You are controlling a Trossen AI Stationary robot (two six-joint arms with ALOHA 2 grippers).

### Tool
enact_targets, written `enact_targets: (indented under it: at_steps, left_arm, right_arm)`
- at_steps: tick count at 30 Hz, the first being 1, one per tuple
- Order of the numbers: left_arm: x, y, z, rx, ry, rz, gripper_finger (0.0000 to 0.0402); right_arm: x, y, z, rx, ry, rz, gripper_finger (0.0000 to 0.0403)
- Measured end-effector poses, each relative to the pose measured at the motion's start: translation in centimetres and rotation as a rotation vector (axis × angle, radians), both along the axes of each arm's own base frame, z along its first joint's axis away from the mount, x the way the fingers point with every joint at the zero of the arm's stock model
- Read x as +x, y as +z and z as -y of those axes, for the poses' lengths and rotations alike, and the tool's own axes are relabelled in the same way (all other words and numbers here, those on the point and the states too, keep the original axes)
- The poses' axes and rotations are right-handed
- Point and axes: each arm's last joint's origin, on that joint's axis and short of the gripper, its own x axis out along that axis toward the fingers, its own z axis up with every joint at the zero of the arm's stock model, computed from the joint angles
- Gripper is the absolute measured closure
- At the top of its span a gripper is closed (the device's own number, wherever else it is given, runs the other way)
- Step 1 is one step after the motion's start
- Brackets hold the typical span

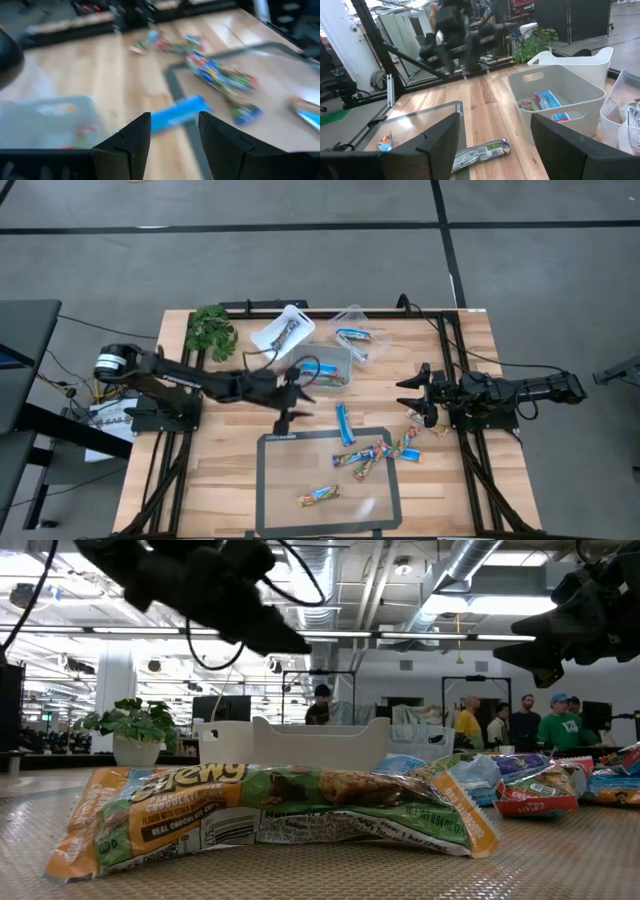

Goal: Pick and place Granola Bars by type
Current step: Put the yellow granola bar into the transparent bin

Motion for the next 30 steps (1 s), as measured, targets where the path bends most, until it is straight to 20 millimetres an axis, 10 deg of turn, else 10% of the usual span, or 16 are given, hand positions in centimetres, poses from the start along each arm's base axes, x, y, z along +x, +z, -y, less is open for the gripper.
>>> enact_targets:
  at_steps: [13, 30]
  left_arm:
    - [-3.1, -2.2, 8.2, -0.082, -0.108, -0.297, 0.0242]
    - [-2.9, 0.4, 13.8, 0.019, -0.077, -0.522, 0.0242]
  right_arm:
    - [0.0, 0.0, 0.0, 0.000, 0.001, 0.000, 0.0163]
    - [0.0, 0.0, 0.0, 0.000, 0.001, 0.000, 0.0163]
